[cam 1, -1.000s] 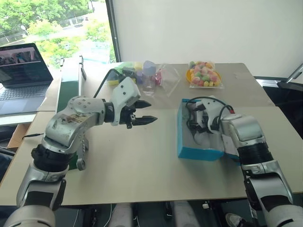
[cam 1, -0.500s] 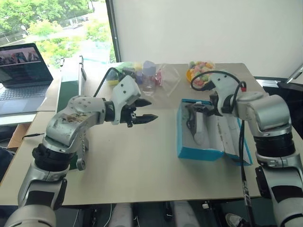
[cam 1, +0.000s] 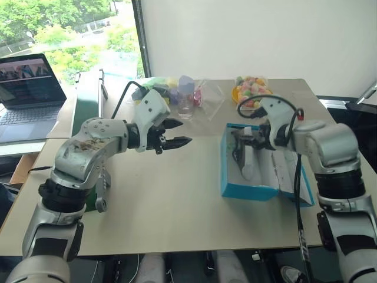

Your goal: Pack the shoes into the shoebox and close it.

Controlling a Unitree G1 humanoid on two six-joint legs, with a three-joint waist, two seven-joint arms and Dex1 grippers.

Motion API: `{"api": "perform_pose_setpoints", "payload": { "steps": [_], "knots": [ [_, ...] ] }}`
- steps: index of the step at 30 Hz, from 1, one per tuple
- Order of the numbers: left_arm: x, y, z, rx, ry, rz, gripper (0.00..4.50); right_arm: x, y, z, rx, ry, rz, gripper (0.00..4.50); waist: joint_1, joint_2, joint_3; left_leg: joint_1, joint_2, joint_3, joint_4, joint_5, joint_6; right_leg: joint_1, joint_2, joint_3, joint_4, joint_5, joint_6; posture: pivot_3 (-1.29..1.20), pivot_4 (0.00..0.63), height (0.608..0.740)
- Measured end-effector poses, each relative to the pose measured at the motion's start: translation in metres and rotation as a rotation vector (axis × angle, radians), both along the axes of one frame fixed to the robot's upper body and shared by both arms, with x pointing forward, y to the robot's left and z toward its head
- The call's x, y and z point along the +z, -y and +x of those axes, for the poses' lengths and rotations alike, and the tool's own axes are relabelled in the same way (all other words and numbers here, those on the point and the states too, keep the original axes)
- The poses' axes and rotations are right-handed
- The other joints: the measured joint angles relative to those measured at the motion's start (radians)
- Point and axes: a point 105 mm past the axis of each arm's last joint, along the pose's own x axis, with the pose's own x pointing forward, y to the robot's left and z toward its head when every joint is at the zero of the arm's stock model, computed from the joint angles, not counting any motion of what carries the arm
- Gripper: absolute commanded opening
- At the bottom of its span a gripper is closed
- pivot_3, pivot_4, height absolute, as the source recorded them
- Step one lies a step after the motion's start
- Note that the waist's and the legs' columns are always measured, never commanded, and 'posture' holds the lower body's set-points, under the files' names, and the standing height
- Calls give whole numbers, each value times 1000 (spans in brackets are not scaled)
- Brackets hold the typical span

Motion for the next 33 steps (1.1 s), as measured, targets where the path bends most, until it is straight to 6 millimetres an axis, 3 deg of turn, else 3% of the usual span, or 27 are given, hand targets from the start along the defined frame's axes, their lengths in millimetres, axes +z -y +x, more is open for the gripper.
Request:
{"api": "perform_pose_setpoints", "payload": {
  "steps": [5, 9, 12, 18, 23, 33],
  "knots": [
    [0, 0, 0, 1, -2, -2, 2900, -46, -1, -1, -32, -93, 33, 4458, 0, 0, 0, 0, 0, 0, 0, 0, 0, 0, 0, 0, 0, 0, 0, 0, 150, 738],
    [0, 0, 0, 3, -4, 0, 2900, -55, -1, 1, -49, -93, 29, 4458, -1, 0, 0, 0, 0, 0, 0, 0, 0, 0, 0, 0, 0, 0, 0, 0, 150, 738],
    [0, 0, 0, 6, -10, 2, 2900, -56, -3, 2, -53, -85, 34, 3786, -1, 0, 0, 0, 0, 0, 0, 0, 0, 0, 1, 0, 0, 0, 0, 0, 150, 738],
    [1, 0, 1, 8, -10, 3, 2900, -52, 5, 4, -90, -63, 43, 1697, -2, 0, 0, 0, 0, 0, 0, 0, 0, 0, 1, 0, 0, 0, 0, 0, 150, 738],
    [1, 1, 1, 10, -7, 1, 2900, -51, 11, -2, -124, -51, 50, 389, -1, 0, 0, 0, 0, -1, 0, 0, 0, 0, 1, 0, 1, 0, 0, 0, 150, 738],
    [0, 10, 0, -17, -1, -31, 2900, -40, 16, -21, -168, -81, 17, 312, 0, 0, 0, 0, 0, 0, 0, 0, 0, 0, 0, 0, 0, 0, 0, 0, 150, 738]
  ]
}}
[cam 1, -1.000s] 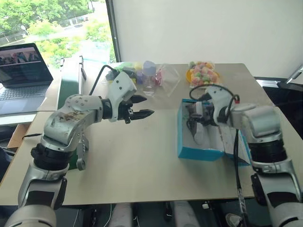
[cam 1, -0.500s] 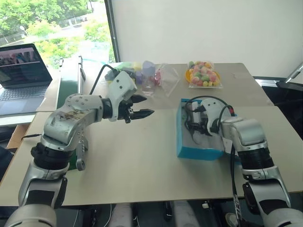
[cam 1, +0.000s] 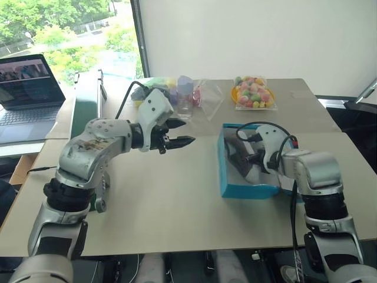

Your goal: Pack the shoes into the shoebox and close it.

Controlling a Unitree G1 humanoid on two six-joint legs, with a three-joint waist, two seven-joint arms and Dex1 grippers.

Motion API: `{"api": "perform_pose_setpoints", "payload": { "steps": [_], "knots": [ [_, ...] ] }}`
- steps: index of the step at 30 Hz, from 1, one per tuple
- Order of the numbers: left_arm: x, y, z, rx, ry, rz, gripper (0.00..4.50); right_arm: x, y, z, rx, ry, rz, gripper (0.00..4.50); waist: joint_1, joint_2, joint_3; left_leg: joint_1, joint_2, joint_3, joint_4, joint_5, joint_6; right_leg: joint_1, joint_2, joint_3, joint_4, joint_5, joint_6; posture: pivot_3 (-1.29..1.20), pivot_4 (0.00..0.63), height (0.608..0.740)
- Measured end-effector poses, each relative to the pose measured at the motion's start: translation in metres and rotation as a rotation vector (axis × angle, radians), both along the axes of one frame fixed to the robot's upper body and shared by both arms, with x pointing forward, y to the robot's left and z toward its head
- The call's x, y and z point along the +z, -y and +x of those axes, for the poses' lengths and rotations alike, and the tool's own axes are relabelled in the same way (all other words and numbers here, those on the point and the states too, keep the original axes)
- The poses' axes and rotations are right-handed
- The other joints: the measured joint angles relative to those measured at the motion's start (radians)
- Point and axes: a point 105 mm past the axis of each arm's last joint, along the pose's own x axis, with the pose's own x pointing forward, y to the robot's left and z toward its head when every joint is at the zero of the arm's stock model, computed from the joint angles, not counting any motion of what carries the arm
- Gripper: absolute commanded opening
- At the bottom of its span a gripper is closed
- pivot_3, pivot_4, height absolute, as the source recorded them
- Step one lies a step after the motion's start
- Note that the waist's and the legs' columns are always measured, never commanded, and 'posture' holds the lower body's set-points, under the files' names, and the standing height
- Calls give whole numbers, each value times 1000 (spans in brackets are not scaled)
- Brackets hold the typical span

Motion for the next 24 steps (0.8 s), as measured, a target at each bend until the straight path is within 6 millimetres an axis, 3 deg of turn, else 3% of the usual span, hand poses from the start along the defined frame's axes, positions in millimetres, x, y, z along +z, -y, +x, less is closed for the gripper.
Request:
{"api": "perform_pose_setpoints", "payload": {
  "steps": [5, 14, 16, 24],
  "knots": [
    [-5, 5, 2, -10, -15, -2, 2900, 4, 10, -6, -50, 0, -2, 312, 0, 0, 0, 0, 0, 0, 0, 0, 0, 0, 0, 0, 0, 0, 0, 0, 150, 738],
    [-7, 7, 2, -24, -17, -5, 2900, -15, 18, -16, -87, -53, -17, 312, 0, 0, 0, 0, 0, 0, 0, 0, 0, 0, 0, 0, 0, 0, 0, 0, 150, 738],
    [-7, 7, 2, -25, -17, -3, 2900, -19, 19, -17, -98, -53, -23, 1266, 0, 0, 0, 0, 0, 0, 0, 0, 0, 0, 0, 0, 0, 0, 0, 0, 150, 738],
    [-7, 6, 2, -27, -19, 2, 2900, -19, 17, -15, -101, -39, -26, 3990, 0, 0, 0, 0, 0, 0, 0, 0, 0, 0, 0, 0, 0, 0, 0, 0, 150, 738]
  ]
}}
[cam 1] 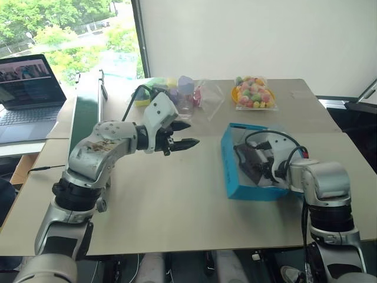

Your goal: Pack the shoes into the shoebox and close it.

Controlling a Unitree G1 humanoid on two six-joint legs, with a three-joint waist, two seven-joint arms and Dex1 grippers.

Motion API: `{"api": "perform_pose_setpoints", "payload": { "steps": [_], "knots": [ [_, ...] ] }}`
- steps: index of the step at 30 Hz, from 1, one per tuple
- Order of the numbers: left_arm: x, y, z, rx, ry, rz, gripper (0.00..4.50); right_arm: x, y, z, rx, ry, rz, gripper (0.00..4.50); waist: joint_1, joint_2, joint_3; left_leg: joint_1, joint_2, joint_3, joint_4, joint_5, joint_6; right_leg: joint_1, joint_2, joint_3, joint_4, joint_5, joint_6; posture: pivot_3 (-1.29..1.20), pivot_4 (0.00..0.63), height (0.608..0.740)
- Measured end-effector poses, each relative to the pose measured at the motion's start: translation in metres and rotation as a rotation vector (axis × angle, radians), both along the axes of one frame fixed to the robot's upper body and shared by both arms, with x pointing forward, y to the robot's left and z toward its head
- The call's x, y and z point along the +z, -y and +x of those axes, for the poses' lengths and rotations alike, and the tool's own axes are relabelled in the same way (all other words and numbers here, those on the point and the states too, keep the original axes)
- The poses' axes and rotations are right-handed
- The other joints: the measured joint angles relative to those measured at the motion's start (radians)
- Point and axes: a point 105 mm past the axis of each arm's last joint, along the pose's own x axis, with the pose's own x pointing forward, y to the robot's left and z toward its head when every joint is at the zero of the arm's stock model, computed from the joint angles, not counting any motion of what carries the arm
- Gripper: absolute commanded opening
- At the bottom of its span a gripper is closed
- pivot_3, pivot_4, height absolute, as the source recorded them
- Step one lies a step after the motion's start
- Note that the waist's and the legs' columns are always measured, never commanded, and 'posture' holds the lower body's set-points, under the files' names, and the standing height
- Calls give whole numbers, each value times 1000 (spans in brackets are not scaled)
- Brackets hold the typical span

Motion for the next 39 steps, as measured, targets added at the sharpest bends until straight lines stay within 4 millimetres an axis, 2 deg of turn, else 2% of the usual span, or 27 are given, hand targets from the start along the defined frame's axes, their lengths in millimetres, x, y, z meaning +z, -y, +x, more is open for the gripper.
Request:
{"api": "perform_pose_setpoints", "payload": {
  "steps": [2, 6, 11, 14, 18, 22, 25, 28, 31, 36, 39],
  "knots": [
    [0, 0, 0, 0, 0, 2, 2900, 5, -2, 2, 4, 15, -2, 4447, 0, 0, 0, 0, 0, 0, 0, 0, 0, 0, 0, 0, 0, 0, 0, 0, 150, 738],
    [2, 0, 0, -5, 6, 3, 2900, 26, -7, 10, 22, 80, -13, 4447, -2, 0, 0, 0, 0, 0, 0, 0, 0, 0, 0, 0, 0, 0, 0, 0, 150, 738],
    [4, 0, 1, -5, 11, 4, 2900, 61, -19, 18, 50, 186, -20, 4447, -1, 0, 0, 0, 1, 0, 0, 0, 0, 0, 1, 0, 0, 0, 0, 0, 150, 738],
    [4, 0, 1, -1, 12, 5, 2900, 68, -29, 20, 78, 208, 24, 4447, -1, 0, 0, 0, 0, 0, 0, 0, 0, 0, 0, 0, 0, 0, 0, 0, 150, 738],
    [0, -6, 4, 42, 14, 16, 2900, 82, -51, 22, 192, 279, 160, 4447, -1, 0, 0, 0, 0, 0, 0, 0, 0, 0, 0, 0, 0, 0, 0, 0, 150, 738],
    [-13, -26, 10, 145, -18, 43, 2900, 107, -64, 23, 365, 418, 171, 4447, -1, 0, 0, 0, 1, 0, 0, 0, 0, 0, 0, 0, 0, 0, 0, 0, 150, 738],
    [-15, -43, 12, 229, -18, 47, 2900, 114, -85, 17, 566, 454, 217, 4447, -5, 0, 0, 0, 1, 0, 0, 0, 0, 0, 1, 0, 0, 0, 0, 0, 150, 738],
    [-11, -55, 10, 295, -7, 31, 3513, 117, -105, 10, 731, 454, 307, 4500, -4, 0, 0, 0, 2, 0, 0, 0, 0, 0, 1, -1, 0, 0, 0, 0, 150, 738],
    [-10, -67, 7, 362, -1, 12, 4438, 119, -120, 7, 829, 437, 379, 4500, -2, 0, 0, 0, 2, 0, 0, 0, 0, 0, 1, -1, 0, 0, 0, 0, 150, 738],
    [-1, -78, 6, 473, 30, -15, 4438, 131, -140, 7, 927, 465, 402, 4500, 1, 0, 0, 0, 2, 0, 0, 0, 0, 0, 0, -1, 0, 0, 0, 0, 150, 738],
    [-3, -86, 2, 514, 26, -19, 4438, 131, -144, 7, 941, 468, 406, 4500, 0, 0, 0, 0, 2, 0, 0, 0, -1, 0, 0, -1, 0, 0, 0, 0, 150, 738]
  ]
}}
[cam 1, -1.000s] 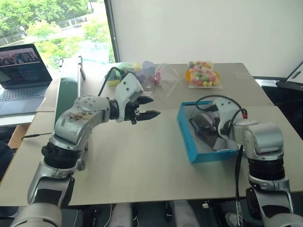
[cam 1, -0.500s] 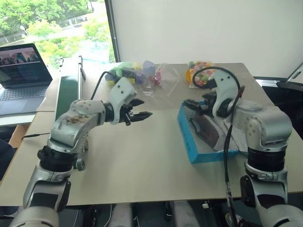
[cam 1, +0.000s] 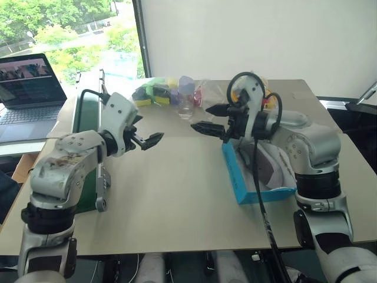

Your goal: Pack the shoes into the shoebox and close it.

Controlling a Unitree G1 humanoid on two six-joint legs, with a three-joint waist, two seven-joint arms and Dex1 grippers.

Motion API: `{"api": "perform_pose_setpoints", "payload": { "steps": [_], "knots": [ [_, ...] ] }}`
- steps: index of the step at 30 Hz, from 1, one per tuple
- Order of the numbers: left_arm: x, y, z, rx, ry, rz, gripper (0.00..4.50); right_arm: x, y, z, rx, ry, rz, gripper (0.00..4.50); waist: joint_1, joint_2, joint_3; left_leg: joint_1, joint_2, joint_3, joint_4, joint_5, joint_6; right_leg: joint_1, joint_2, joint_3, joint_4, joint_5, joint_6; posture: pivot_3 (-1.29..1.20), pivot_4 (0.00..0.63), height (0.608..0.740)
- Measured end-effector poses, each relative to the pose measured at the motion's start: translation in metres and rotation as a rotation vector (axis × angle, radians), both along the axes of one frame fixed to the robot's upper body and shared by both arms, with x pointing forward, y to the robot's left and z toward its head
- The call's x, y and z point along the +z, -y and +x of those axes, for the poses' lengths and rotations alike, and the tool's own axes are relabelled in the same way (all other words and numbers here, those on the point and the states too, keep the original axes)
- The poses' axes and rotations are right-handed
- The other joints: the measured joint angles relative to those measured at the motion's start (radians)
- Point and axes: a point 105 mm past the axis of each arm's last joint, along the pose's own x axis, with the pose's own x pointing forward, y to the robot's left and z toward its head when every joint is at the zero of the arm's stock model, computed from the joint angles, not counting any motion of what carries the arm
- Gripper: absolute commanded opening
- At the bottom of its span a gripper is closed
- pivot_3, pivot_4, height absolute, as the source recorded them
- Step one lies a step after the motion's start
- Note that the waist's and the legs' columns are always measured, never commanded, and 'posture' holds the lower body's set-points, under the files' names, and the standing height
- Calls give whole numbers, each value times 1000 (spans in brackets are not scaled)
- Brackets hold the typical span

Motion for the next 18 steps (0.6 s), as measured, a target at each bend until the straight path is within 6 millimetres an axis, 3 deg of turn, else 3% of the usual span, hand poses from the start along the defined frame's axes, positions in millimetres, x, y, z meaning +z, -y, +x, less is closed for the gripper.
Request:
{"api": "perform_pose_setpoints", "payload": {
  "steps": [3, 8, 13, 18],
  "knots": [
    [-3, -3, -1, 18, -13, -2, 4438, -1, -7, 3, 22, -8, 4, 4500, 0, 0, 0, 0, 0, 0, 0, 0, 0, 0, 0, 0, 0, 0, 0, 0, 150, 738],
    [9, -12, -1, 91, 35, -18, 4438, 5, -20, 1, 70, 21, 25, 4500, 0, 0, 0, 0, 0, 0, 0, 0, 0, 0, 0, 0, 0, 0, 0, 0, 150, 738],
    [6, -24, -3, 212, 40, -37, 4438, -16, -27, 3, 94, -14, -13, 4500, 0, 0, 0, 0, 0, 1, 0, 0, 0, 0, 0, 0, 0, 0, 0, 0, 150, 738],
    [6, -38, 0, 351, 62, -78, 4438, -19, -31, 6, 94, -11, -1, 4500, 0, 0, 0, 1, 0, 0, 0, 0, 0, 0, 0, 0, 1, 0, 0, 0, 150, 738]
  ]
}}
